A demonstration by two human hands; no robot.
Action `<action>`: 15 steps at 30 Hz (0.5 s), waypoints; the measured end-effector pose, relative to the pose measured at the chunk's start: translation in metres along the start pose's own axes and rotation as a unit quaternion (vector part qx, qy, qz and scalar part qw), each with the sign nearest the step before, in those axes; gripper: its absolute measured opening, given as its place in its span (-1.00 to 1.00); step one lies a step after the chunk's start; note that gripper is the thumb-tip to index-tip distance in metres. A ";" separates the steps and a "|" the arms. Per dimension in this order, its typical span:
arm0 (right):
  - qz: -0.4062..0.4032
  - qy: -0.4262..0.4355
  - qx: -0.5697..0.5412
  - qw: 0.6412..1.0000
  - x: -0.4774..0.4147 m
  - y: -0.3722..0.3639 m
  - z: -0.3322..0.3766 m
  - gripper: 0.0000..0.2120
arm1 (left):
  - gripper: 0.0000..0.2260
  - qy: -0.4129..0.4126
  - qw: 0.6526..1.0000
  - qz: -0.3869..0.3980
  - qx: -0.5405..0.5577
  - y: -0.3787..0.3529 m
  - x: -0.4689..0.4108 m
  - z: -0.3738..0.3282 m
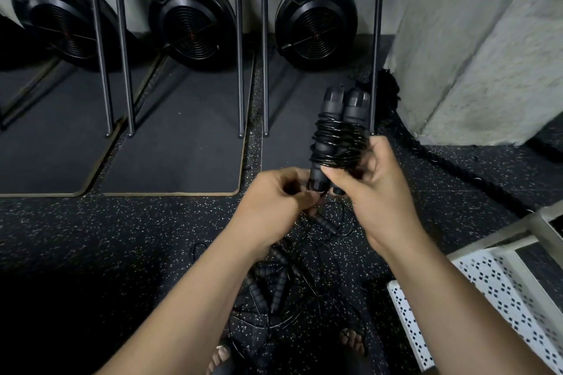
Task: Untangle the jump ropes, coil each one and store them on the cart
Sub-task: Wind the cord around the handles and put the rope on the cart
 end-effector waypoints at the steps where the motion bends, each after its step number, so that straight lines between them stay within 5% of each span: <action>1: 0.003 0.015 0.025 1.000 0.001 -0.001 0.002 -0.60 | -0.81 0.011 1.000 0.007 0.023 0.000 -0.001 0.001; 9: 0.070 0.033 0.176 0.981 0.009 -0.015 0.010 -0.60 | -0.76 0.096 0.984 -0.019 0.149 0.017 -0.006 0.006; 15: 0.093 -0.009 0.174 0.980 0.007 -0.019 0.006 -0.60 | -0.62 0.043 0.993 -0.055 0.096 0.037 -0.008 0.009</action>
Point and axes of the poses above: each hand's wrist, its own x-axis away from the middle knuckle, its own y-axis out of the back of the hand, z = x × y, the point moved 7 cm from there along -x, towards the middle knuckle, and after that the axes turned 9 degrees about -x, right-handed, at the moved point
